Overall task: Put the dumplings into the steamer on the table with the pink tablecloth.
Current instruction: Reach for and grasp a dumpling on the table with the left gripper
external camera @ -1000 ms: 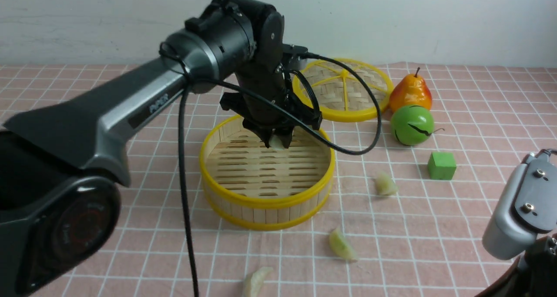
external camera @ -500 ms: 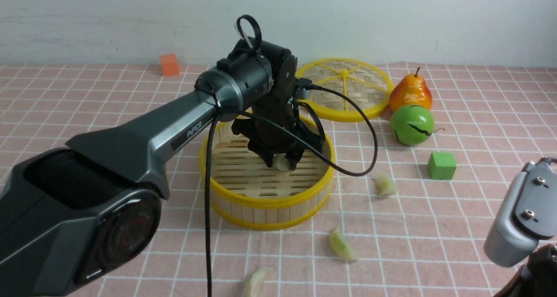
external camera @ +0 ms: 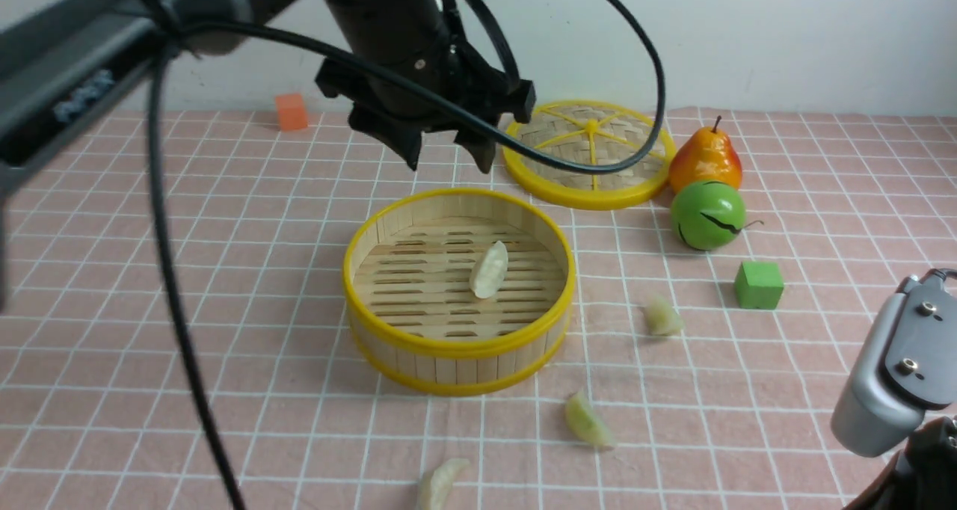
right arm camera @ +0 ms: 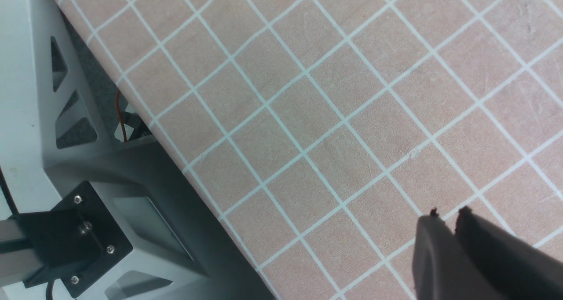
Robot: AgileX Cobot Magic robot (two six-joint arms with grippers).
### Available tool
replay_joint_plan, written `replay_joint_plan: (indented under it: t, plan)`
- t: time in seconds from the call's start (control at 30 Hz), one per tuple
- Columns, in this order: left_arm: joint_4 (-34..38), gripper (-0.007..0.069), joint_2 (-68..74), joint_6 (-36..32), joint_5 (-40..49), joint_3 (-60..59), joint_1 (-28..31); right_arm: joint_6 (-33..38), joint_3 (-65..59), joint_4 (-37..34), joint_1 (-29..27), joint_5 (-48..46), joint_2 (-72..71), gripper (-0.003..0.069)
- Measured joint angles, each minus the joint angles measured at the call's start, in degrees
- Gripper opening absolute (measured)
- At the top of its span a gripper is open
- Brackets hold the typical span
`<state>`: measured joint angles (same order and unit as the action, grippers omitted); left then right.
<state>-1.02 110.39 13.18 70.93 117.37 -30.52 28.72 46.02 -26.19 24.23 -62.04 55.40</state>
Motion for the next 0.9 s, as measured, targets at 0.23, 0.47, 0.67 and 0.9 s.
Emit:
replay_joint_plan:
  t: [0.23,0.47,0.67,0.9]
  plan:
    - [1.4,0.0505,-13.9,1.0,0.2,-27.6,0.0,0.0,0.0,0.0,0.0,1.7,0.0,0.0073]
    - [6.1,0.0505,-15.3,2.6,-1.8,-44.4,-0.8,0.0,0.0,0.0,0.0,4.0,0.0,0.0076]
    - [5.7,0.0505,-15.3,4.9,-12.4,-48.1,-7.4,0.0,0.0,-0.1,0.0,4.0,0.0,0.0082]
    - [-1.1,0.0501,-12.3,8.2,-22.2,-48.2,-11.9,0.0,0.0,-0.1,0.0,4.0,0.0,0.0084]
